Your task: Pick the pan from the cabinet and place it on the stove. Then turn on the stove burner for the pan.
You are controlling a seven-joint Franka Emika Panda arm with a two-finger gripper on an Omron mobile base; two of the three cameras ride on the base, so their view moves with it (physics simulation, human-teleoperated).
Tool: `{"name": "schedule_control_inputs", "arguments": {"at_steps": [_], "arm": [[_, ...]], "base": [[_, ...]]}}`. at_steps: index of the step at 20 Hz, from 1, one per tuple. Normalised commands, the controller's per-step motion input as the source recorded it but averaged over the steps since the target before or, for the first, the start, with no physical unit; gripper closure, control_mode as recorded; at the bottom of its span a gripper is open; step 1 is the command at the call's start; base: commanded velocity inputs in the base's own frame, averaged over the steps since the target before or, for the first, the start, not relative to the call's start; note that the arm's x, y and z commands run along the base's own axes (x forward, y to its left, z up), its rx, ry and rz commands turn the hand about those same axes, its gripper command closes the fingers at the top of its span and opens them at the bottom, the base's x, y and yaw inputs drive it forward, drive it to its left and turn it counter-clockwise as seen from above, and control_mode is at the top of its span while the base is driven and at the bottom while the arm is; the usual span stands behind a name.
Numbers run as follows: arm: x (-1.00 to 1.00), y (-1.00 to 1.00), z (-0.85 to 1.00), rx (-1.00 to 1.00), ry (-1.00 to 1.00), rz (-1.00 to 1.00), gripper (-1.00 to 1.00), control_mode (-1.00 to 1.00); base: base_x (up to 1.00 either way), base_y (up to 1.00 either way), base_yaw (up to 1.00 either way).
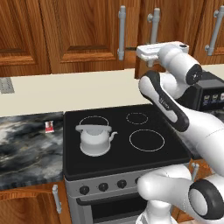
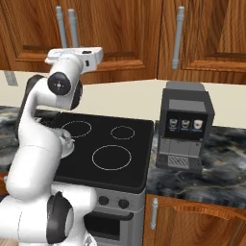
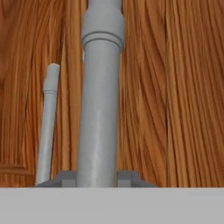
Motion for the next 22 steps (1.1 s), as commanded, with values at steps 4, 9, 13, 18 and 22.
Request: {"name": "schedule_control_inputs", "arguments": {"at_steps": [4, 9, 13, 18, 22], "arm": [[-0.78, -0.53, 0.38, 0.06, 0.02, 0.12, 1.0, -1.0], [-0.78, -0.61, 0.3, 0.06, 0.0, 0.12, 1.0, -1.0], [-0.72, -0.5, 0.15, 0.0, 0.0, 0.03, 1.0, -1.0], [-0.39, -0.16, -0.11, 0.0, 0.05, 0.0, -1.0, -1.0], [-0.38, 0.0, -0.12, 0.0, 0.01, 0.0, -1.0, -1.0]], "base": [[0.0, 0.0, 0.0], [0.0, 0.0, 0.0], [0.0, 0.0, 0.0], [0.0, 0.0, 0.0], [0.0, 0.0, 0.0]]}}
